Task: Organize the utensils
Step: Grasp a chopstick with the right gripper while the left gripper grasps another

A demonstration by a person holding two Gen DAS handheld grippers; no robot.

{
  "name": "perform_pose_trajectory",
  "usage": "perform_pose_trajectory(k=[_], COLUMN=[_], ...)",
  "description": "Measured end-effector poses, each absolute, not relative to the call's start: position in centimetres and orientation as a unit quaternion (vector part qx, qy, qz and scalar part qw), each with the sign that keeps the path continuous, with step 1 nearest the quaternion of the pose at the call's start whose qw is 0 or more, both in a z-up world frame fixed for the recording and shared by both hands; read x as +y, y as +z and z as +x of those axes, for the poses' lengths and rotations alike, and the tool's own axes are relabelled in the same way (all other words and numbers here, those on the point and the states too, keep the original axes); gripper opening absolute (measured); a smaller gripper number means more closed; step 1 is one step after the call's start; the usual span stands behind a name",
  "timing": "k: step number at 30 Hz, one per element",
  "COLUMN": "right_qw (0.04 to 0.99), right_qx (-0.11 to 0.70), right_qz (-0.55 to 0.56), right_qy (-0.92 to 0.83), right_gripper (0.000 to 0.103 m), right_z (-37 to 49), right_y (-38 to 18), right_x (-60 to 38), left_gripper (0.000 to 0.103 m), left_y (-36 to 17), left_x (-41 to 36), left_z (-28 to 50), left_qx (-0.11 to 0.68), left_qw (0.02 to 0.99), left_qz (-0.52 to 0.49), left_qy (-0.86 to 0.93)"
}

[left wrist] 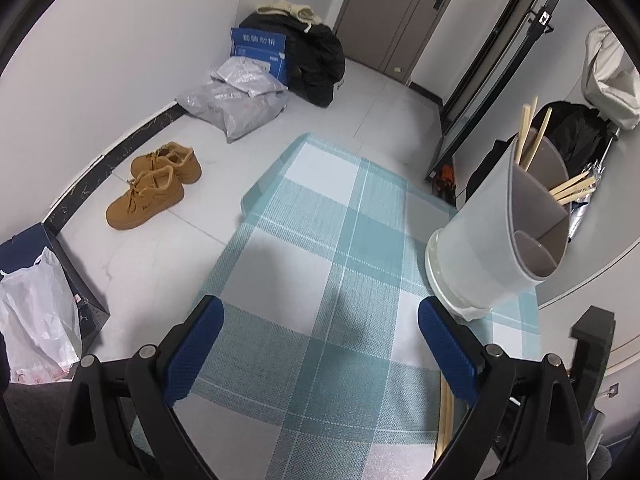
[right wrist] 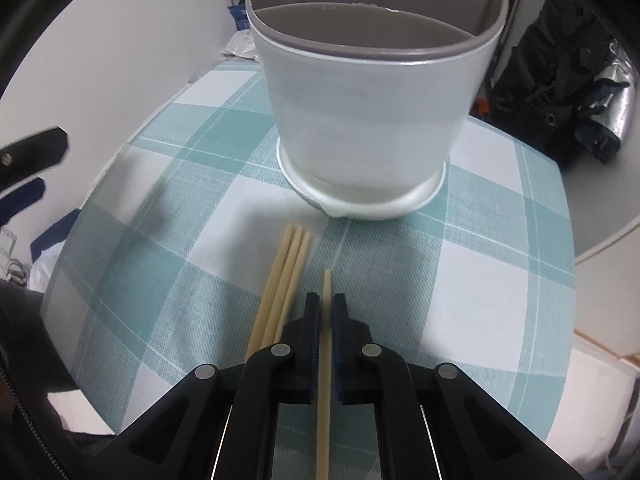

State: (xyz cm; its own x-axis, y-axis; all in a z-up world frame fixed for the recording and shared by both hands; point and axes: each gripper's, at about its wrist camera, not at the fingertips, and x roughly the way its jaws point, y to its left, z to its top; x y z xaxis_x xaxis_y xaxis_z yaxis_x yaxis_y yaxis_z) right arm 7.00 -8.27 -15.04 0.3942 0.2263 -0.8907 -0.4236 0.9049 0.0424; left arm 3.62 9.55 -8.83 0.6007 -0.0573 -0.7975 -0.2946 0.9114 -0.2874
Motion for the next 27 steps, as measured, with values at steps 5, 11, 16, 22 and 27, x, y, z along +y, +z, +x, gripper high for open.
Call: perform_pose_trajectory(k=[5,11,16,22,27], right_qw=[0.84,0.857,0.858,0.857,0.865], right_qx=[0.499,0.463,0.427,0.408,0.391], right_qz=[-0.057,0.072,0.163,0.211,0.211], right_qy=[0.205,0.216,0.233,0.233,0.232], right_gripper=[0.004,0.004,0.004,0.004,0.004], right_z=[7.2,7.9,8.3,8.7,7.5], right_y=[-14.3,-11.2,-9.7,-9.0,-7.7], right_x=[-9.9,-15.1,-19.2,-21.9,-23.1], left_gripper=[0.095,0.095,0.095,0.095,0.095], left_y=[-9.9,-11.0,-11.6,-11.8,-12.4], left_x=[7.7,3.9,1.5,0.9,-0.1], left_z=[4.3,4.8,5.0,4.7,4.3], left_qx=[0.471,0.508,0.526,0.528,0.547], left_qw=[0.865,0.854,0.846,0.848,0.836], left_qz=[-0.171,-0.111,-0.081,-0.054,-0.039], left_qy=[0.034,-0.012,-0.03,-0.007,-0.02])
